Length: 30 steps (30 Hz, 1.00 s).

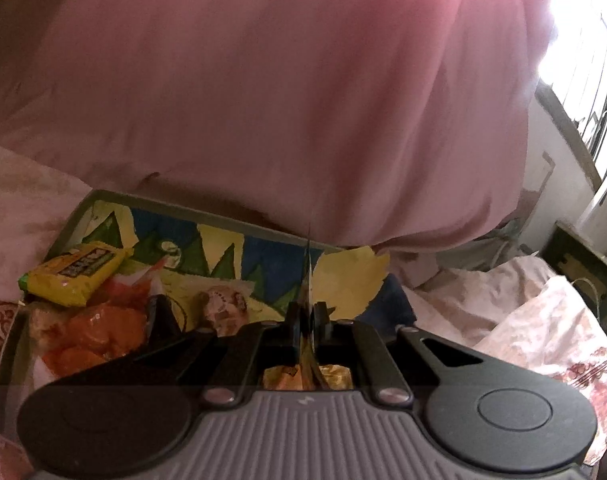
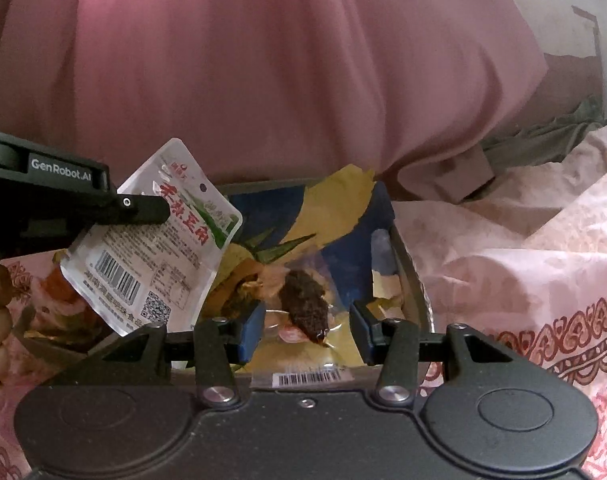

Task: Organize snacks
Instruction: 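Carry the held packet up and over into the cartoon tray with both tools, then open both tools to drop the packet into the tray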

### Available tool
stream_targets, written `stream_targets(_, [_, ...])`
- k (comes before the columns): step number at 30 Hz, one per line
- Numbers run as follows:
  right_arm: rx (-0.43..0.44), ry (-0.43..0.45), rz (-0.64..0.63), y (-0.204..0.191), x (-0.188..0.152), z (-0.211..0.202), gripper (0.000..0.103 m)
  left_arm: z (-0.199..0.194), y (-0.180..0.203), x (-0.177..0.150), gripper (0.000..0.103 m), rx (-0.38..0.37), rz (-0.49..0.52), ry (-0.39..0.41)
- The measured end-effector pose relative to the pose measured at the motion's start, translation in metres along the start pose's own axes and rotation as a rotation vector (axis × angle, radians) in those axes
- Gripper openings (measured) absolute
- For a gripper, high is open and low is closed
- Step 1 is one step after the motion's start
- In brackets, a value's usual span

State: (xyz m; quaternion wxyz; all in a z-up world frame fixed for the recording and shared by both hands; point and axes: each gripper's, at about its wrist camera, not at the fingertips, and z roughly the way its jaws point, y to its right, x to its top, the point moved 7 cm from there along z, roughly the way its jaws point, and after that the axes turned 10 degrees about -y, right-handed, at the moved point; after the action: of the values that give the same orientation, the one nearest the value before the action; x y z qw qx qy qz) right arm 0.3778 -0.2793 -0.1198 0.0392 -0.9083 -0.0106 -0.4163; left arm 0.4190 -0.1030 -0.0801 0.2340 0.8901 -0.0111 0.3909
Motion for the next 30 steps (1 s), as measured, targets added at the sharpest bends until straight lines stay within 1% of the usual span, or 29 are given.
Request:
stream_targets(3, [-0.002, -0.003, -0.003, 0.001, 0.0, 0.003, 0.051, 0.001, -0.001, -0.003, 0.006, 0.025, 0.012, -0.011])
stream_targets(9, [-0.018, -0.005, -0.027, 0.0, -0.002, 0.002, 0.051, 0.005, -0.008, -0.007, 0.006, 0.089, 0.019, -0.049])
stream_targets(11, [-0.038, 0.002, -0.042, 0.0, -0.003, 0.002, 0.052, 0.005, -0.01, -0.007, 0.01, 0.103, 0.022, -0.057])
stream_targets(14, [-0.038, 0.005, -0.037, 0.002, -0.003, -0.001, 0.058, 0.004, -0.011, -0.009, 0.011, 0.116, 0.029, -0.072])
stream_targets(15, [-0.033, 0.009, -0.029, 0.002, -0.003, -0.003, 0.062, 0.004, -0.01, -0.009, 0.011, 0.121, 0.032, -0.074])
stream_targets(16, [-0.028, 0.013, -0.023, 0.002, -0.003, -0.006, 0.065, 0.003, -0.01, -0.009, 0.014, 0.127, 0.036, -0.077])
stream_targets(18, [-0.024, 0.024, -0.013, 0.004, -0.001, -0.013, 0.069, 0.0, -0.009, -0.01, 0.023, 0.137, 0.044, -0.081])
stream_targets(20, [-0.024, 0.037, -0.002, 0.006, -0.001, -0.022, 0.072, -0.005, -0.008, -0.01, 0.039, 0.15, 0.052, -0.075])
stream_targets(21, [-0.023, 0.044, 0.006, 0.007, -0.001, -0.027, 0.075, -0.009, -0.008, -0.011, 0.042, 0.155, 0.056, -0.072])
stream_targets(23, [-0.022, 0.06, 0.026, 0.01, -0.001, -0.039, 0.08, -0.016, -0.007, -0.011, 0.054, 0.161, 0.065, -0.063])
stream_targets(24, [-0.022, 0.069, 0.035, 0.012, -0.001, -0.044, 0.083, -0.021, -0.006, -0.011, 0.058, 0.164, 0.069, -0.058])
stream_targets(26, [-0.023, 0.089, 0.051, 0.014, 0.0, -0.057, 0.087, -0.032, -0.004, -0.011, 0.072, 0.174, 0.076, -0.042])
stream_targets(28, [-0.022, 0.111, 0.063, 0.017, 0.001, -0.07, 0.094, -0.044, -0.003, -0.014, 0.079, 0.187, 0.082, -0.03])
stream_targets(29, [-0.021, 0.124, 0.068, 0.018, 0.001, -0.077, 0.096, -0.049, -0.002, -0.014, 0.084, 0.192, 0.083, -0.025])
stream_targets(30, [-0.021, 0.135, 0.076, 0.019, 0.001, -0.085, 0.098, -0.058, -0.002, -0.016, 0.087, 0.198, 0.083, -0.014])
